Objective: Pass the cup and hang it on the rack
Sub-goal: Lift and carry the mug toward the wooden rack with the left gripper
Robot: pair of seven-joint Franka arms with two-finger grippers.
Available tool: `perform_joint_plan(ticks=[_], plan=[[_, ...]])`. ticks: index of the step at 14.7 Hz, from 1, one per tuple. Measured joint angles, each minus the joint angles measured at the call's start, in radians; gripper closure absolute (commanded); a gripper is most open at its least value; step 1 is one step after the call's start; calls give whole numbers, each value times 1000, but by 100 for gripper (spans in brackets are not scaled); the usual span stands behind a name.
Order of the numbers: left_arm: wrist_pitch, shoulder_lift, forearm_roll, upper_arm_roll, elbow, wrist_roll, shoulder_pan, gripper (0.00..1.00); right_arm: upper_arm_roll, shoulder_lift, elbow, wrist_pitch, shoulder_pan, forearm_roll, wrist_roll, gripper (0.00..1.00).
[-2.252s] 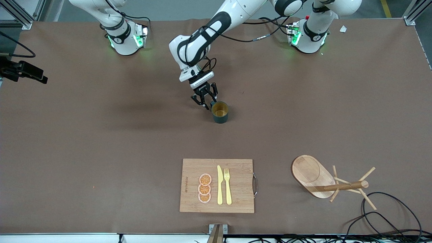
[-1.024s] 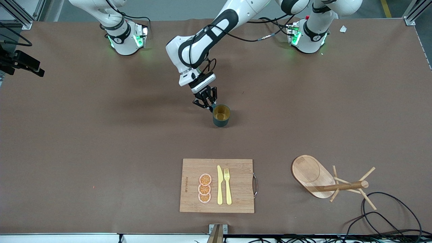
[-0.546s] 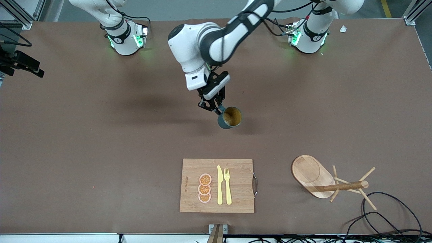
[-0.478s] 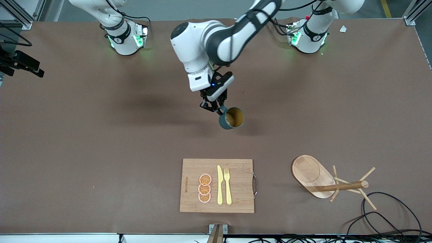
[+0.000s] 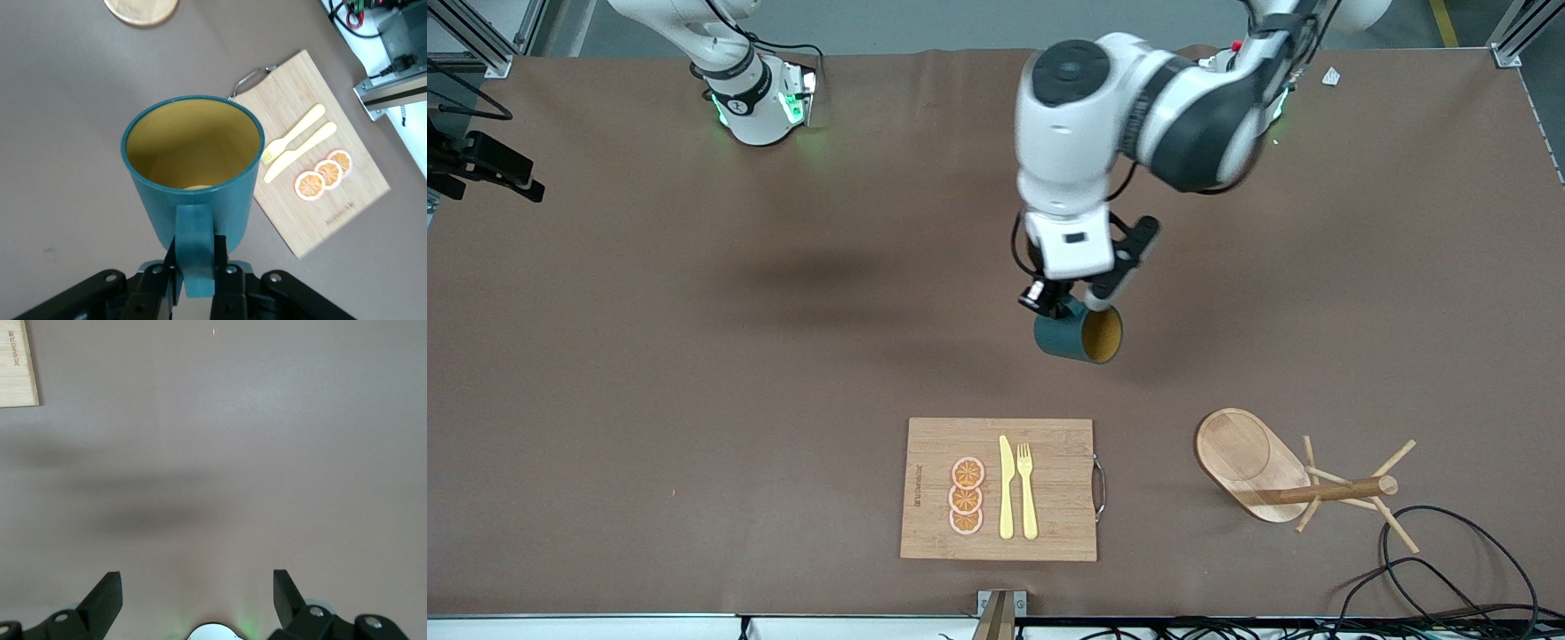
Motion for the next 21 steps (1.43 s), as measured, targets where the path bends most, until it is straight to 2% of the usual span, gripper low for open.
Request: perform_joint_plan(ticks=[3,7,13,16,21], plan=[[7,-24,-139,-1,-1,98,94,99,0,0,0,-2,0,0,-1,0],[18,-37,-385,-1,-1,285,234,100,0,0,0,-3,0,0,-1,0],[18,-39,-666,1,-13,504,457,100,0,0,0,-3,0,0,-2,0],[18,-15,-813,2,-26,614,542,100,0,0,0,-3,0,0,-3,0],[19,61,-957,1,-31,753,632,100,1,0,0,-3,0,0,-4,0]])
